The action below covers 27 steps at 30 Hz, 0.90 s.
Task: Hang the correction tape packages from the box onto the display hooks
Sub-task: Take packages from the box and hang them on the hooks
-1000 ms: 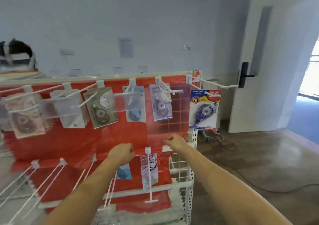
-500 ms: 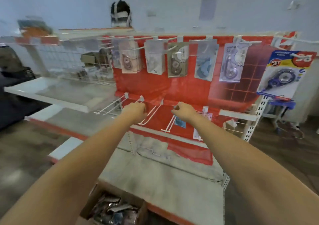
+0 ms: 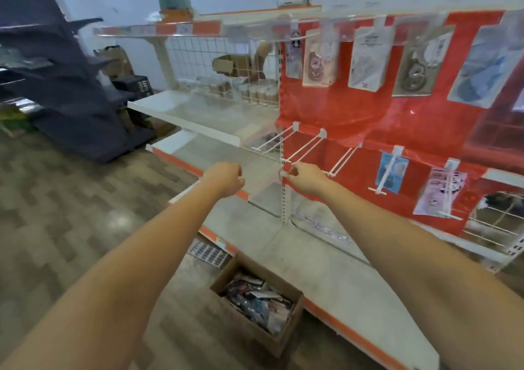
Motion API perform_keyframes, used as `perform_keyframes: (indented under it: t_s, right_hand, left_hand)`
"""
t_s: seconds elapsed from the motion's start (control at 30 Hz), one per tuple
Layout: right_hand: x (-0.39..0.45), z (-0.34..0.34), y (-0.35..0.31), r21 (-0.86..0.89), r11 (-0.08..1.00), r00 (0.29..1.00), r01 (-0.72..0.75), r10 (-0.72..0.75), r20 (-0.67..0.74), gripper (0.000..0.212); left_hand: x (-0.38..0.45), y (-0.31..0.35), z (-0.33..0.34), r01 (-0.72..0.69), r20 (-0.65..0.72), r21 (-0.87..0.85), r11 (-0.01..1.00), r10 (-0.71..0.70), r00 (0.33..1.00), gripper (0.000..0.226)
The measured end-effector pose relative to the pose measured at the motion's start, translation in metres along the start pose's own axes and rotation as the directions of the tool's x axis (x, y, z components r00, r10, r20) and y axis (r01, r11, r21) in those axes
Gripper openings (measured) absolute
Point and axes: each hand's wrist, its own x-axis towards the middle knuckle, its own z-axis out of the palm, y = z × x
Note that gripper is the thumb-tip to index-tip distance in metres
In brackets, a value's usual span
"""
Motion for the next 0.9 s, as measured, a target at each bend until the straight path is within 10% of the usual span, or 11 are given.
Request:
perform_keyframes:
  t_s: [0.9]
  right_hand:
    - [0.052, 0.303, 0.12, -0.199, 0.948, 0.83, -0.247, 0.313, 0.461, 0.038]
  left_hand:
    - [0.067, -0.113, 0.317, 0.006, 0.469, -0.022, 1.0, 0.005, 0.883, 0.032]
